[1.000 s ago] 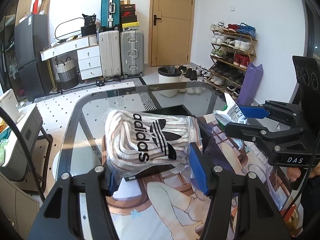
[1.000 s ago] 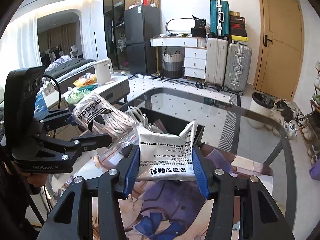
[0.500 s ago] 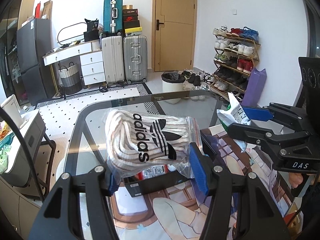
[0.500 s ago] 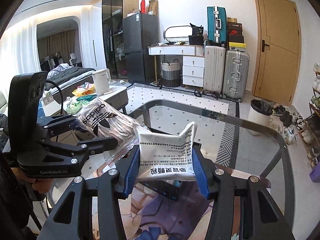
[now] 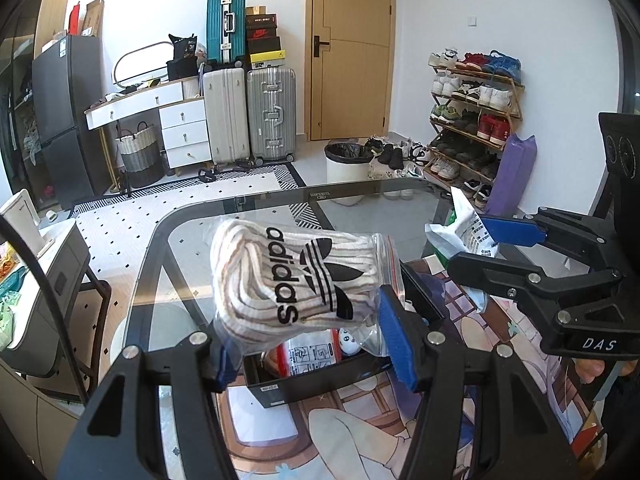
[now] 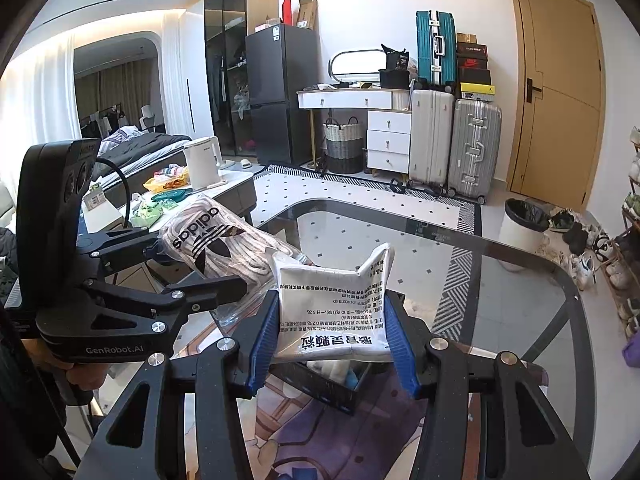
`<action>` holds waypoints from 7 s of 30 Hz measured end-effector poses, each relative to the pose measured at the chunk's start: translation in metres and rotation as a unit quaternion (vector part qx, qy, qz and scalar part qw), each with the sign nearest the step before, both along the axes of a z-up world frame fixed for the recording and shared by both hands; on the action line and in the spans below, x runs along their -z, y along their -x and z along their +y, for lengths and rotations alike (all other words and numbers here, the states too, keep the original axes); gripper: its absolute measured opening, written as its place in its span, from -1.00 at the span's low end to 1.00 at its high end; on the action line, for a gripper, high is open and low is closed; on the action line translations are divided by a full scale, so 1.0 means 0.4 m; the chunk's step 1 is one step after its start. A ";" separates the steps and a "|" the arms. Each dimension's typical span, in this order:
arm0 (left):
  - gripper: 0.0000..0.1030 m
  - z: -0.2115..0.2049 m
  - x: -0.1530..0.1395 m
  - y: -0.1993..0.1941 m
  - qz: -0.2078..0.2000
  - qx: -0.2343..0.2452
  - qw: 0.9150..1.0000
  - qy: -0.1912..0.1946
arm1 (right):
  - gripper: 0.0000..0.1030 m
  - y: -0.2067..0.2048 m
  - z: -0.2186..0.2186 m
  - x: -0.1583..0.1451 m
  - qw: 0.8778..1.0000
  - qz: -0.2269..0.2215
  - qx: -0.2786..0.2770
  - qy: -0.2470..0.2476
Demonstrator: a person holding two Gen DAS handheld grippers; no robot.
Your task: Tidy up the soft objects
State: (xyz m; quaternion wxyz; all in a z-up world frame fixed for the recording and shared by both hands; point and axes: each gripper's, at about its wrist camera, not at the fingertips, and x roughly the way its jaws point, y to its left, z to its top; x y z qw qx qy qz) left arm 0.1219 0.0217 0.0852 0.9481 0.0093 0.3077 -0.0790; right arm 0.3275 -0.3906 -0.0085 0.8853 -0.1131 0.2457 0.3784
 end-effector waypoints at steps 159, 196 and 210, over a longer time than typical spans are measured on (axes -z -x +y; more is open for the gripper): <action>1.00 0.038 0.084 0.092 -0.069 -0.070 0.995 -0.014 | 0.99 0.123 -0.064 0.067 0.995 -0.077 0.021 -0.063; 1.00 0.027 0.160 0.116 -0.110 -0.095 0.989 -0.015 | 0.99 0.126 -0.091 0.187 0.991 -0.091 0.038 -0.087; 1.00 0.034 0.160 0.115 -0.114 -0.098 0.989 -0.011 | 0.99 0.127 -0.082 0.187 0.991 -0.099 0.038 -0.082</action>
